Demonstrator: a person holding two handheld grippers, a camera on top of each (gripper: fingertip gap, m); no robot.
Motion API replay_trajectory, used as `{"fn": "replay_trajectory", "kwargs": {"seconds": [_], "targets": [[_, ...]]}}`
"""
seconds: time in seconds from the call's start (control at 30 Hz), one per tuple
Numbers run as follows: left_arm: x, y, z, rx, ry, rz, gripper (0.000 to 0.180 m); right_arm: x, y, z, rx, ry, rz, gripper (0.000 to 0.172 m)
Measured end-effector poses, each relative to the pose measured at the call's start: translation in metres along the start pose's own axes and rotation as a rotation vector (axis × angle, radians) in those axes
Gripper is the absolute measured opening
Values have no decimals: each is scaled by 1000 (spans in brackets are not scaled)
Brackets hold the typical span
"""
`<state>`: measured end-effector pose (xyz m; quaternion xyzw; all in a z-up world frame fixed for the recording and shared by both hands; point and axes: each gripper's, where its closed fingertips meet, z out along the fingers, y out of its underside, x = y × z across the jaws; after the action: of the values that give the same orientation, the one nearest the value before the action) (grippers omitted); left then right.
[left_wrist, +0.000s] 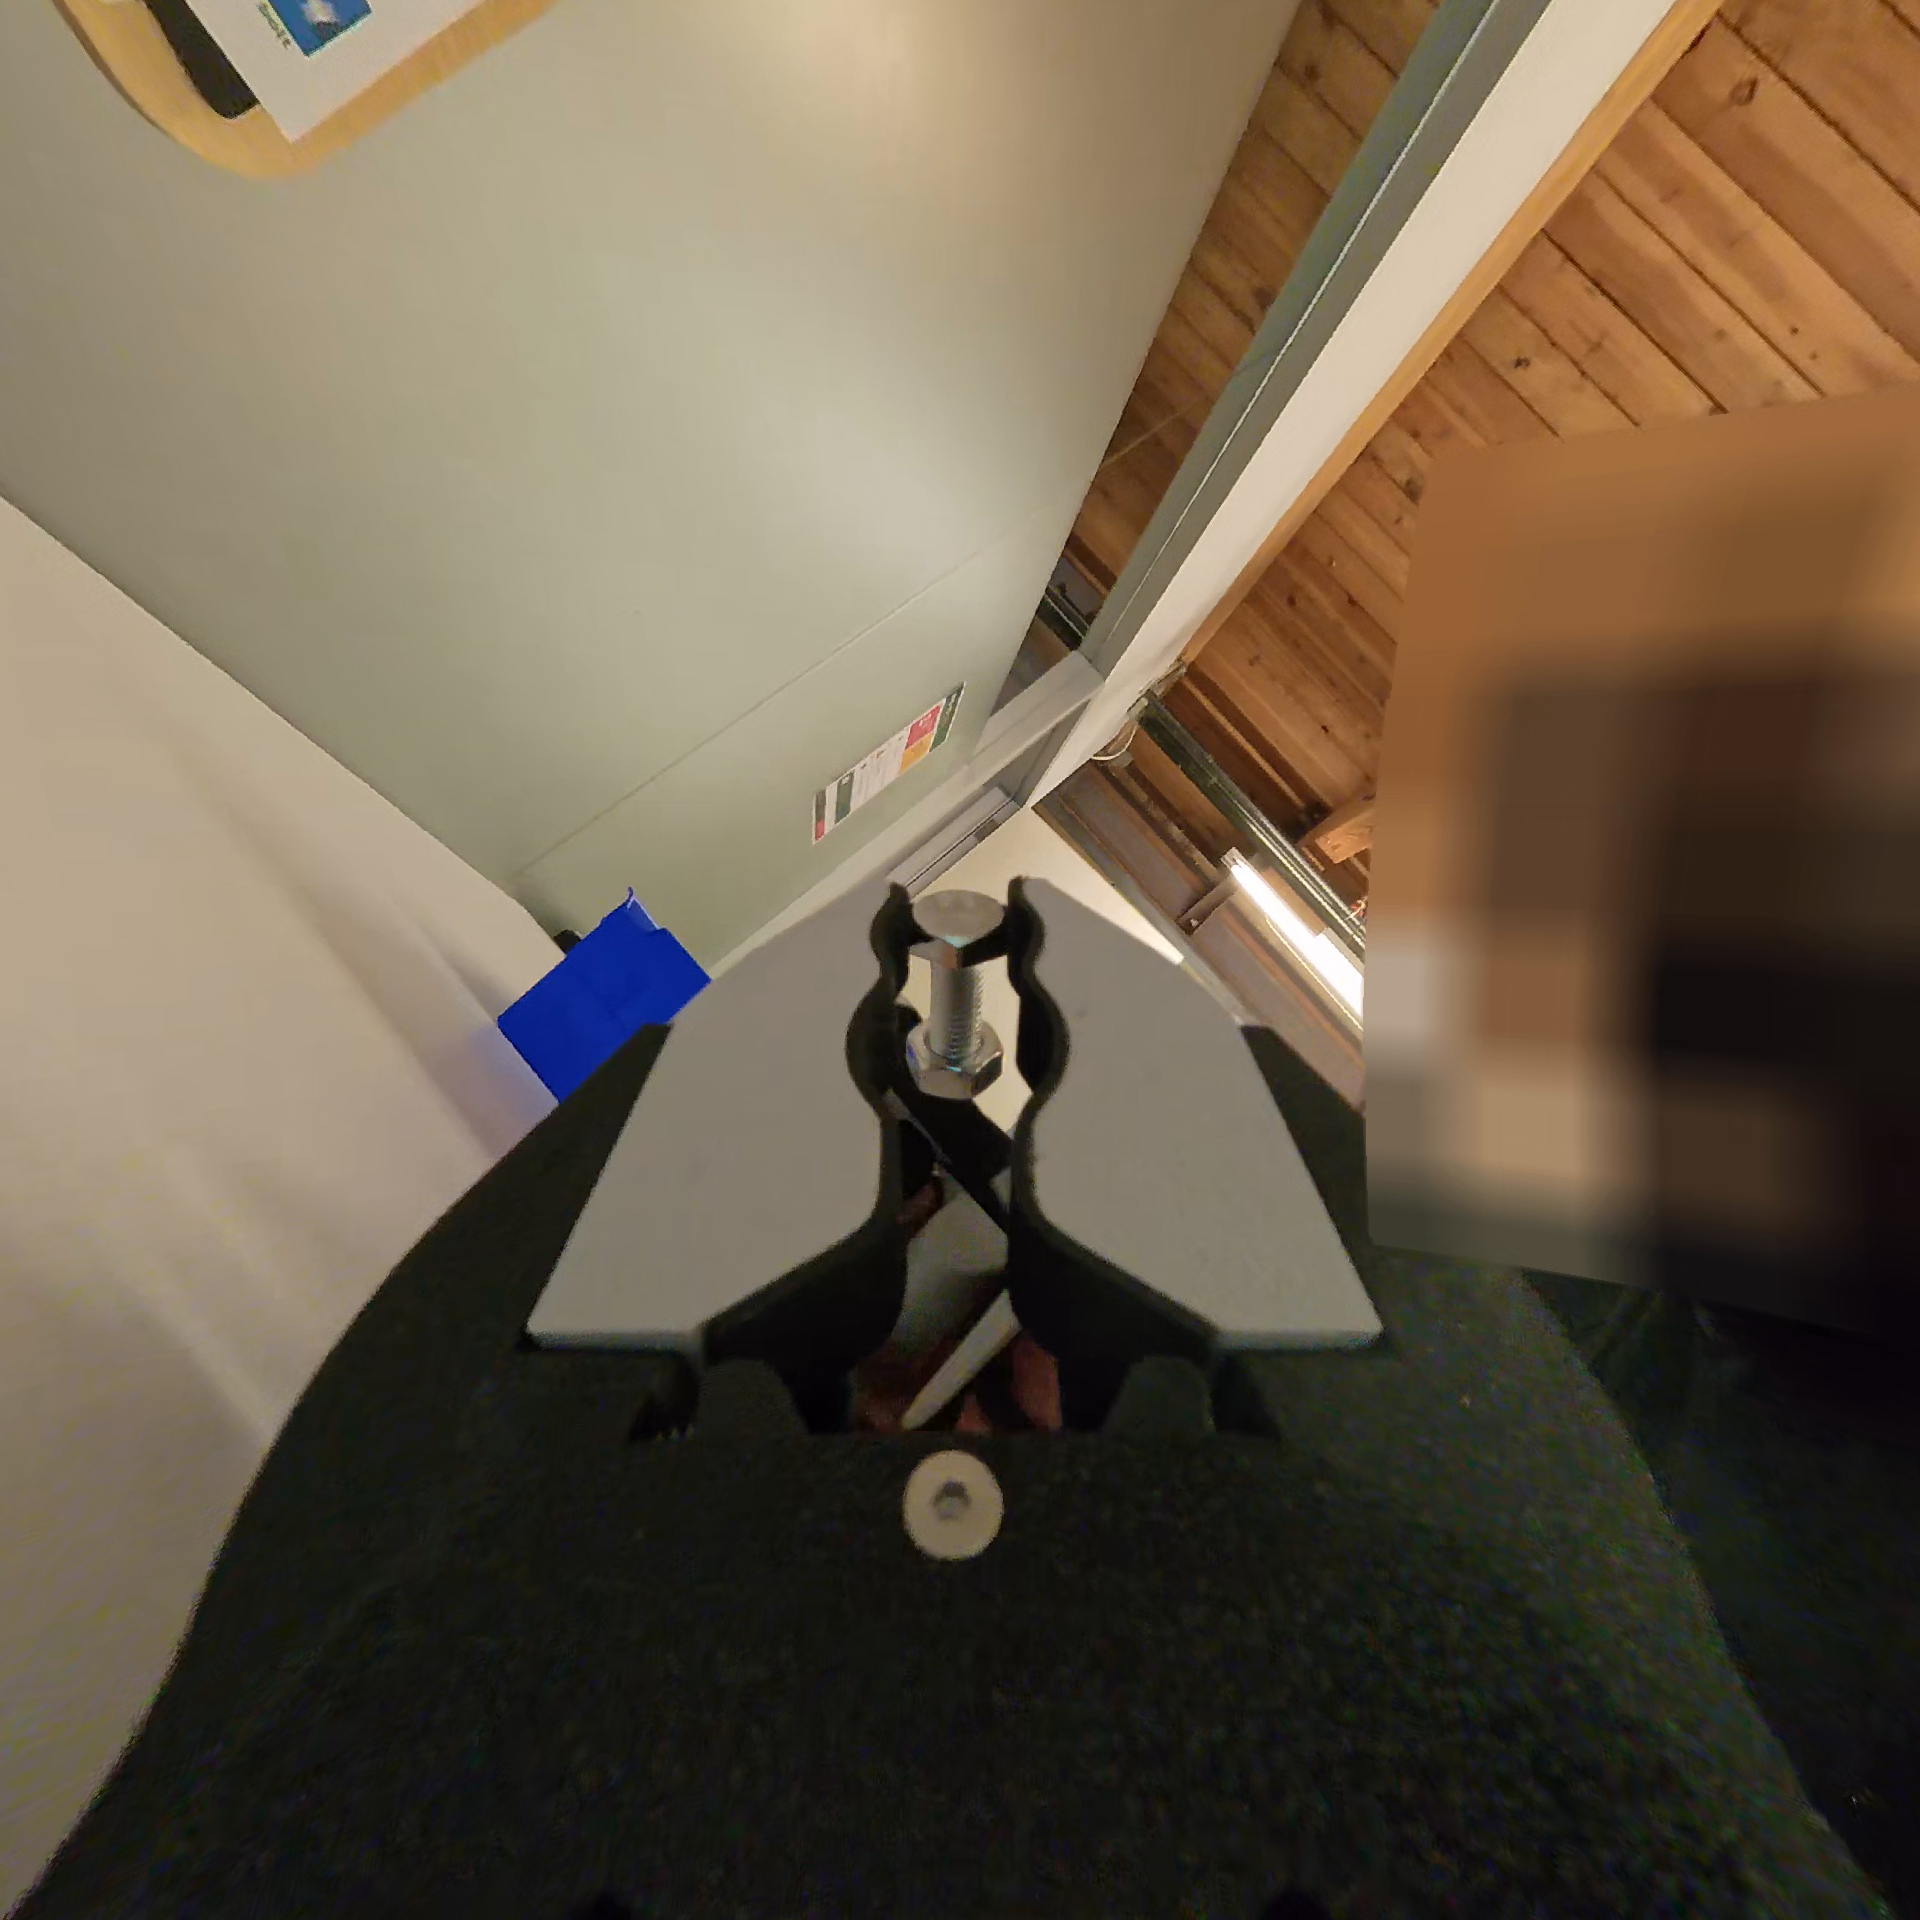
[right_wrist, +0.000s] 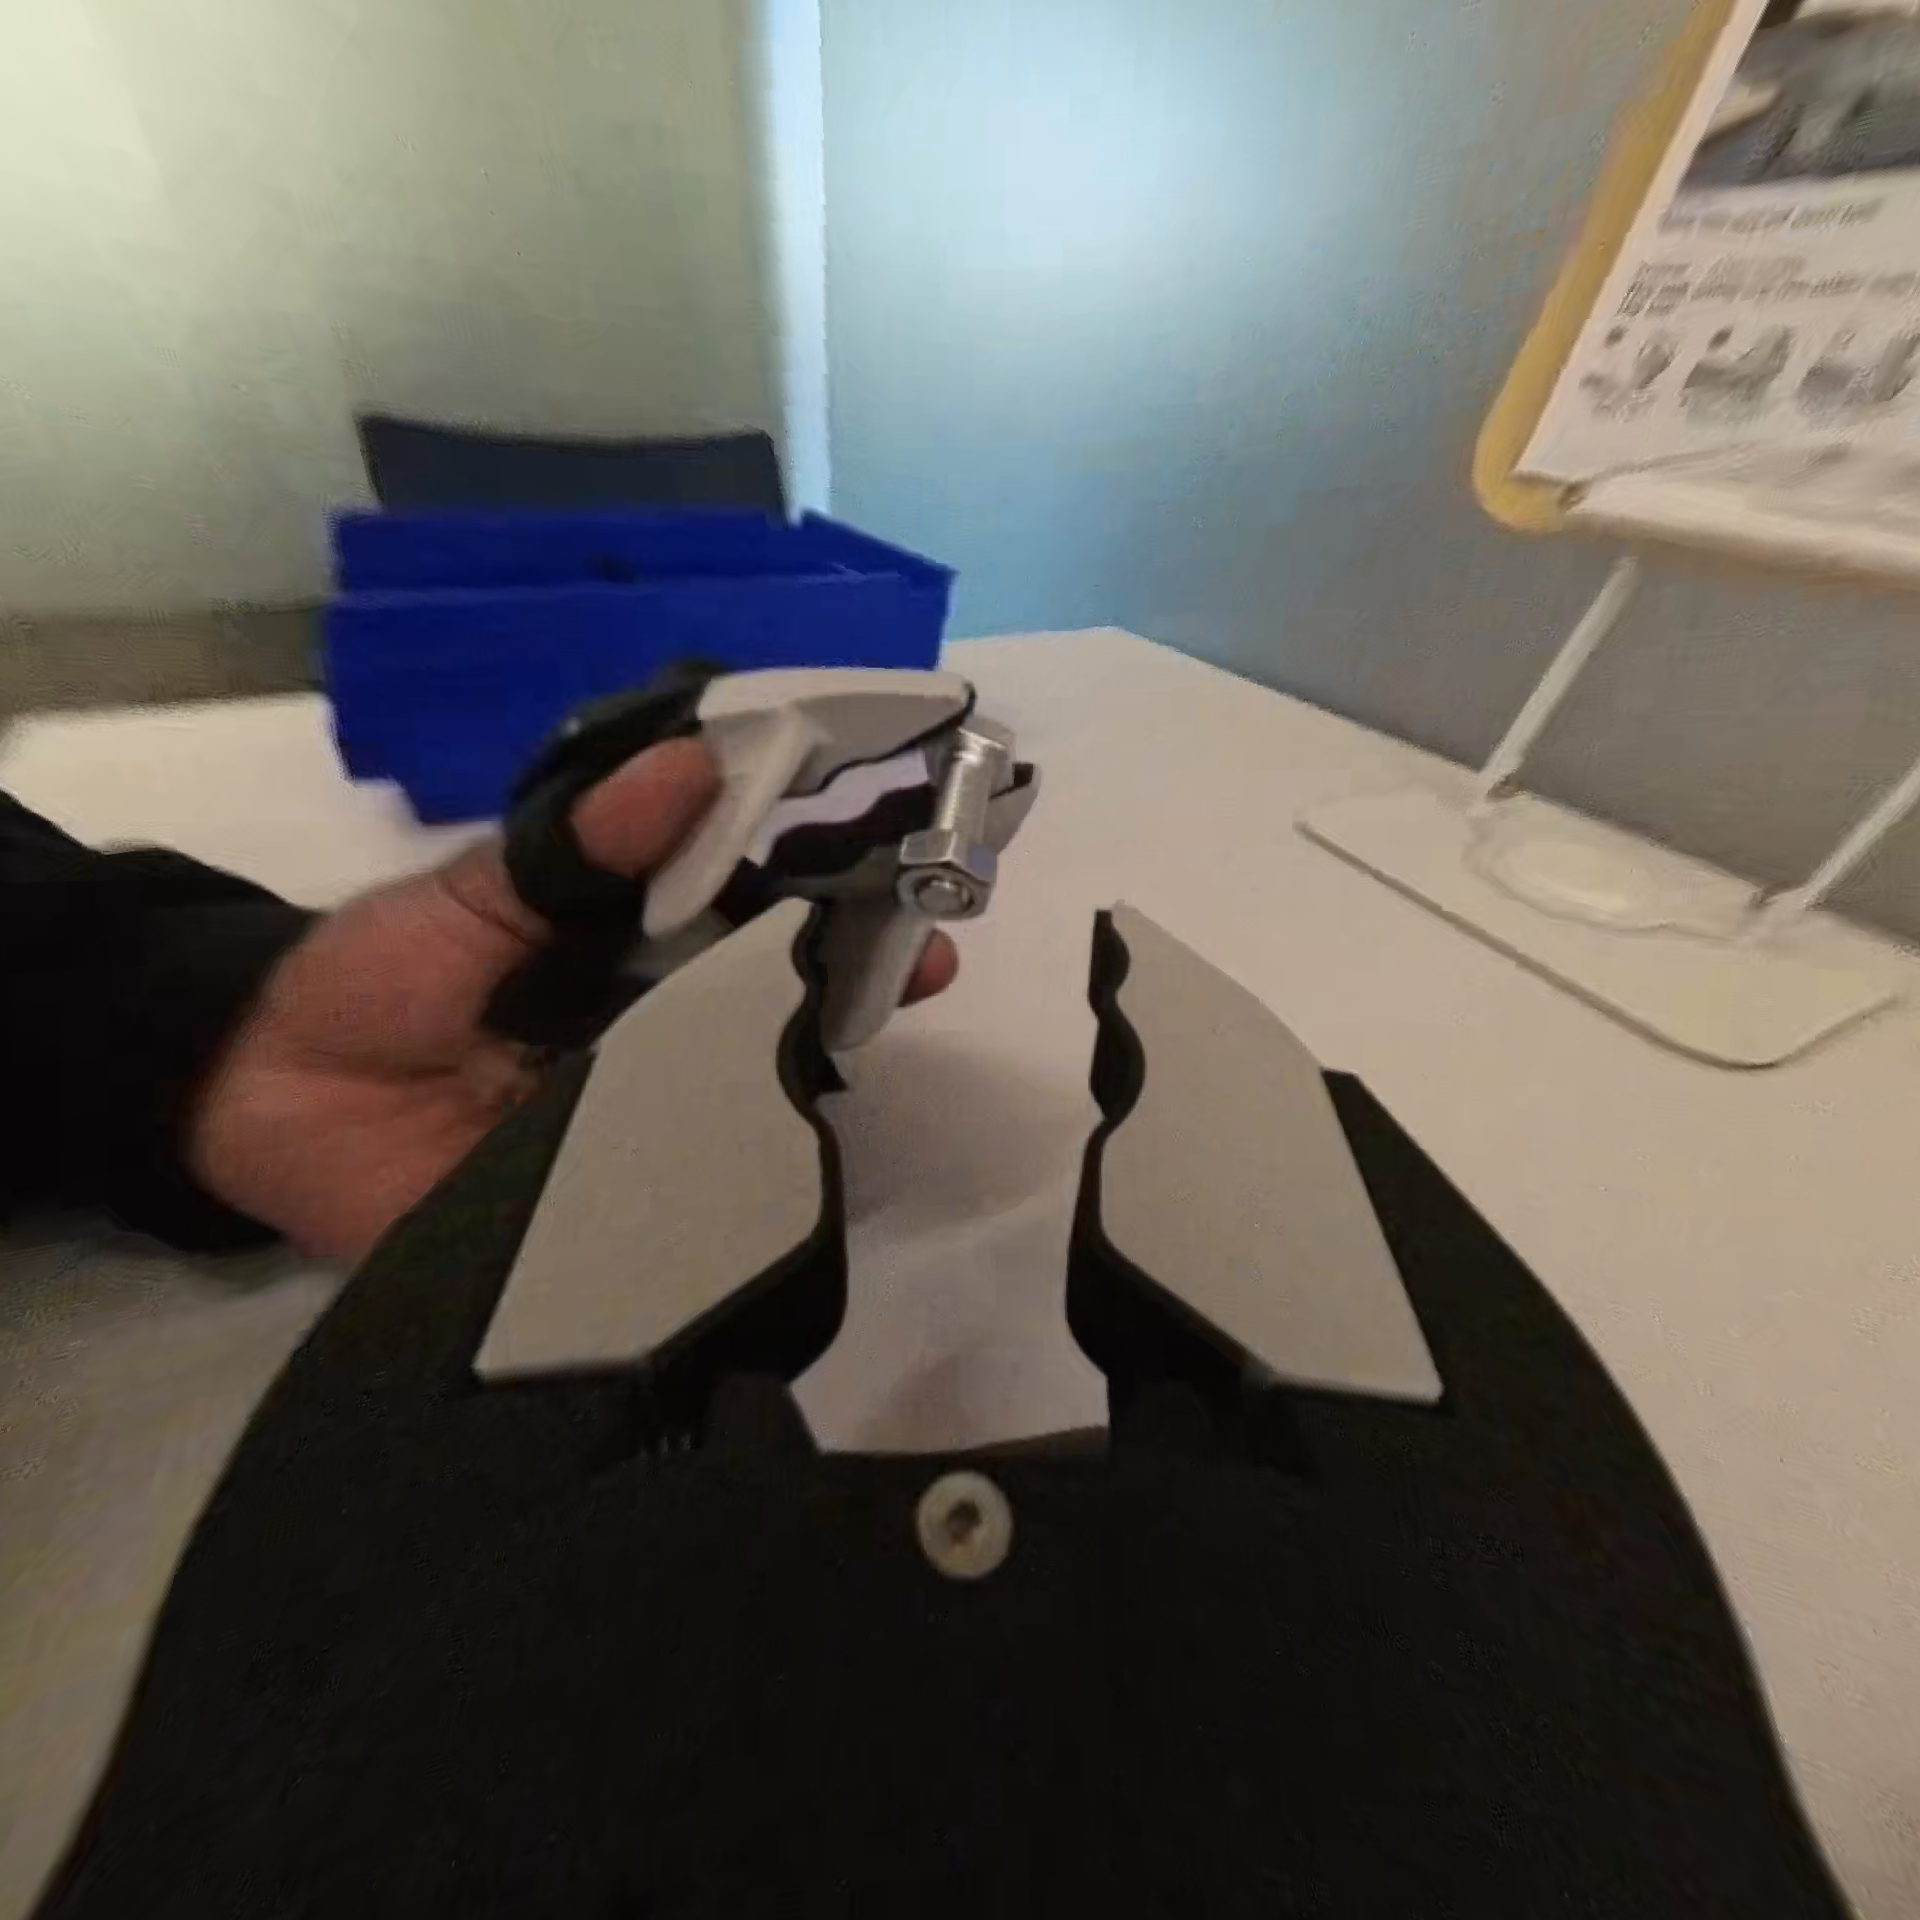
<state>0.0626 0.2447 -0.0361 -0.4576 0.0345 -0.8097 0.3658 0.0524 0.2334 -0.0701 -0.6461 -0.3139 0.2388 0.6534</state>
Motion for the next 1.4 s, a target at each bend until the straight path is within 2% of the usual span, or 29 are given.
{"fn": "replay_trajectory", "kwargs": {"seconds": [0.07,0.1,0.13,0.17,0.23,0.37,0.43,0.47,0.5,0.6,0.73,0.8,0.83,0.9,0.97,1.03,1.13,1.2,1.27,1.33,1.4], "targets": [[1,4,1,-20,-9,27,17,0,0,0,-20,94,-182,44],[1,6,2,-34,-13,45,17,0,-3,-1,-15,123,-231,34],[3,9,3,-51,-13,64,17,-1,-6,-2,-5,129,-242,20],[5,11,4,-58,-4,84,17,-3,-8,-3,1,113,-203,20],[7,11,4,-60,5,96,17,-6,-10,-3,9,1,38,20],[8,9,4,-54,25,71,17,-13,-16,-4,61,-418,873,20],[8,10,4,-57,21,69,17,-5,-20,-6,137,-523,1093,20],[7,10,4,-54,17,70,17,-1,-19,-6,166,-509,1100,22],[6,8,4,-45,15,66,17,2,-18,-6,173,-462,1049,33],[3,3,1,-12,2,40,17,-4,-14,-3,108,-306,652,51],[2,3,2,-16,-5,53,17,-7,-1,2,-14,-22,62,51],[3,6,3,-30,-10,69,17,-7,0,2,-38,67,-86,46],[3,8,3,-40,-11,78,17,-6,-1,1,-36,93,-107,38],[5,11,5,-59,-8,100,17,-2,-5,-2,-31,102,-67,20],[6,12,5,-64,-10,108,17,-4,-5,-3,-30,15,88,19],[6,12,5,-68,1,94,17,-10,-6,-2,-21,-138,369,19],[8,13,5,-77,17,91,17,-18,-11,-4,12,-454,911,19],[8,13,6,-83,20,87,17,-14,-15,-7,73,-587,1145,19],[6,13,5,-77,9,88,17,-5,-15,-7,144,-530,1116,23],[5,9,4,-55,5,70,17,-3,-15,-7,151,-441,920,40],[2,4,2,-30,-3,45,17,-3,-14,-6,136,-330,650,49]]}}
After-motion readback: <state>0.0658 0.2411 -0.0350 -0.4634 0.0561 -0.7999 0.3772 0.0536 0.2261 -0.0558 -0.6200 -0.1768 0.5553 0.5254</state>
